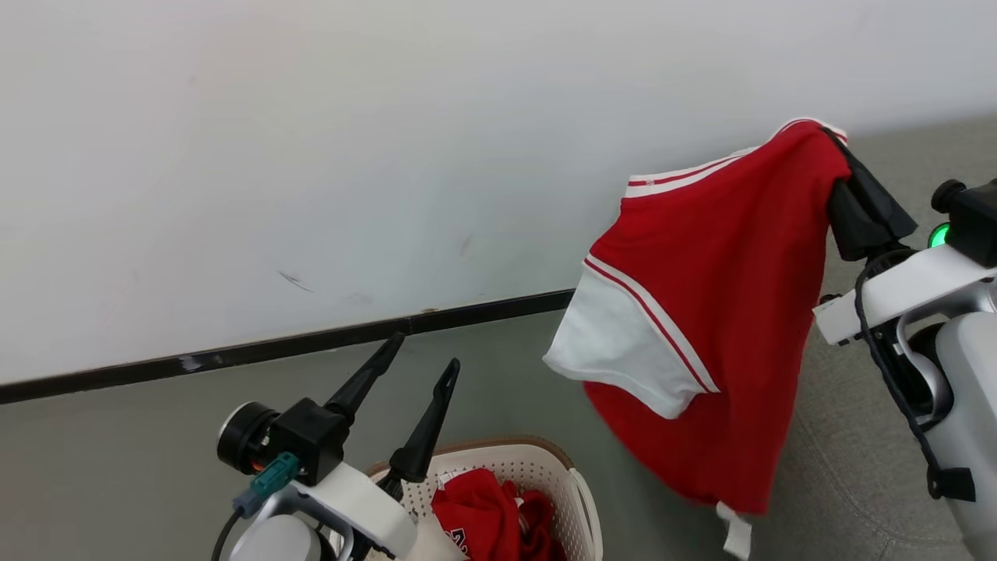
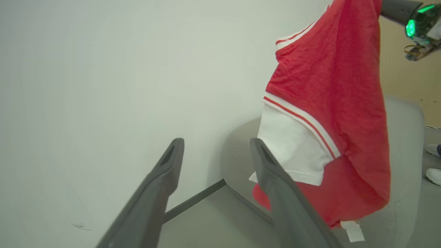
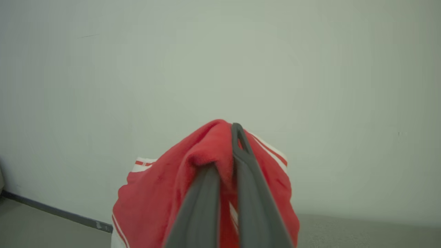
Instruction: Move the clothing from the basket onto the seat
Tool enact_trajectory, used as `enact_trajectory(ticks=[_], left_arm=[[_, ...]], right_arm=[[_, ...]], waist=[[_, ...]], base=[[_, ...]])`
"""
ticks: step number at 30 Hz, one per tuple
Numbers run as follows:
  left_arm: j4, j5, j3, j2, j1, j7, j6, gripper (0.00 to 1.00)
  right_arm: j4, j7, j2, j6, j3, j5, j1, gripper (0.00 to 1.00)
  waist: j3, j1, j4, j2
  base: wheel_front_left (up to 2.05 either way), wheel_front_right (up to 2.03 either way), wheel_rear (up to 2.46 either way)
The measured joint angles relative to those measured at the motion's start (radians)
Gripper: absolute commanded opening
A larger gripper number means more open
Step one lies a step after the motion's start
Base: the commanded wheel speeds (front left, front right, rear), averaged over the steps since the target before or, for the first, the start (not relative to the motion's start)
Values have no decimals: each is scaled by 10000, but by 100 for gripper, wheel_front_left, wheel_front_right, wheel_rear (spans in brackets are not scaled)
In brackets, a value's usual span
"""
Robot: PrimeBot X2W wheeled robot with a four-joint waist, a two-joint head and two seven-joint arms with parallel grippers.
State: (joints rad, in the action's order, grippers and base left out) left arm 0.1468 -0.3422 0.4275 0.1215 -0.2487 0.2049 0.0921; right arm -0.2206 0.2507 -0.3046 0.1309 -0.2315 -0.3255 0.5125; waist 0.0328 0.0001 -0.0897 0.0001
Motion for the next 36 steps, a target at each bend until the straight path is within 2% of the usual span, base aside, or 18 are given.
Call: enact_trajectory(ticks=[5, 15, 36], left_arm=[[-17, -13, 311, -40, 170, 79, 92, 100], [-140, -209, 991, -198, 321, 169, 178, 100], [-169, -431, 2006, -328, 446, 257, 265, 100]], right_arm=[[226, 0, -138, 0, 512, 201, -377, 0], [644, 0, -274, 0, 867, 616, -920, 0], [1195, -259, -301, 0, 1939, 650, -2063, 0]], waist=[[23, -1, -216, 0], [38, 0, -722, 0], [-28, 0, -2081, 0]], base=[[0, 0, 0], [0, 0, 0], [0, 0, 0]])
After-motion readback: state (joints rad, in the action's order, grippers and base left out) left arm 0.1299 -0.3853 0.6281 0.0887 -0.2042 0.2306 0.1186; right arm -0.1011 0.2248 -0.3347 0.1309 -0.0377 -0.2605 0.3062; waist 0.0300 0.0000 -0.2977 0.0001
